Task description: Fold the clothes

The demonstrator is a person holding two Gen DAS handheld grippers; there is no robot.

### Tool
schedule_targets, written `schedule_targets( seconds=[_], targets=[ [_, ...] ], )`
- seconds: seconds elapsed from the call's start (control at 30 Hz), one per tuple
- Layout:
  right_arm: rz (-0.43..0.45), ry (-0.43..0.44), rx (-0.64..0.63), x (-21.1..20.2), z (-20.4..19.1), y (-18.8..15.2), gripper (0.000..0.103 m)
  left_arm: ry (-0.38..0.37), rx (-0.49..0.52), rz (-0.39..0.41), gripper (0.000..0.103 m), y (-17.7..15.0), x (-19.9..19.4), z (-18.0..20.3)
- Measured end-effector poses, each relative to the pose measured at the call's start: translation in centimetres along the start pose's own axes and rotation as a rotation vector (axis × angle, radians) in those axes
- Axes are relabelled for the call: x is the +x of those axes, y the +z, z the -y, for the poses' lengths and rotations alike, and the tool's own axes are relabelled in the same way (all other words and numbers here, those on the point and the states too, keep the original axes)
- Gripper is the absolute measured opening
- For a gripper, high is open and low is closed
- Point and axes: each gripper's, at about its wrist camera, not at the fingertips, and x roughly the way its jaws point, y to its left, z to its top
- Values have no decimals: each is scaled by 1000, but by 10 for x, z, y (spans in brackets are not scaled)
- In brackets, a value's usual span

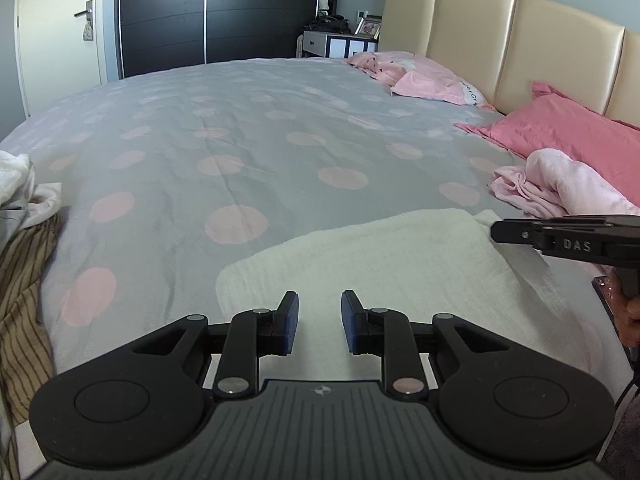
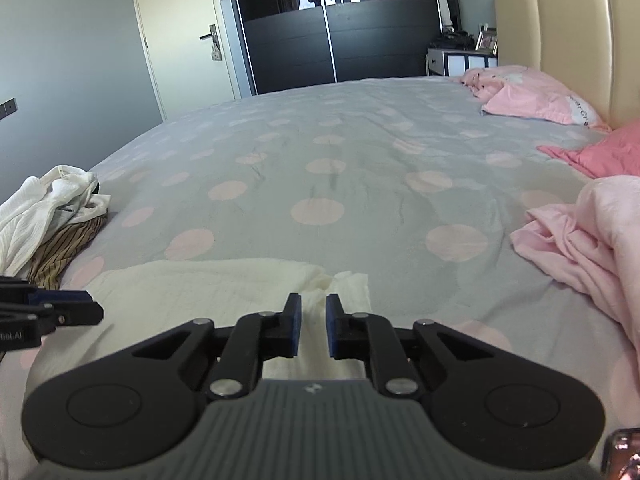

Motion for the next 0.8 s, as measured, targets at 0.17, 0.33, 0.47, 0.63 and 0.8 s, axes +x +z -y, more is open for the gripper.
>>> schedule_targets(
  seconds=[0.17,0.33,0.47,0.63,0.8],
  targets=[
    [-46,5,50,19,3,-1,3,-7,-6,-43,21,-5,13,-2],
    [56,-40,-11,-4,-5,6,2,11,-20,-90,21,-13,19,-6],
    [44,-151,43,-2,15,9,1,35,-4,-117,21,-18,23,-5],
    [-6,-120,76,6,27,1,2,35,-4,-120,21,-17,23,-6],
    [41,-101,130,-12,37,3,10,29,-3,-80,21,-14,13,-3]
  ],
)
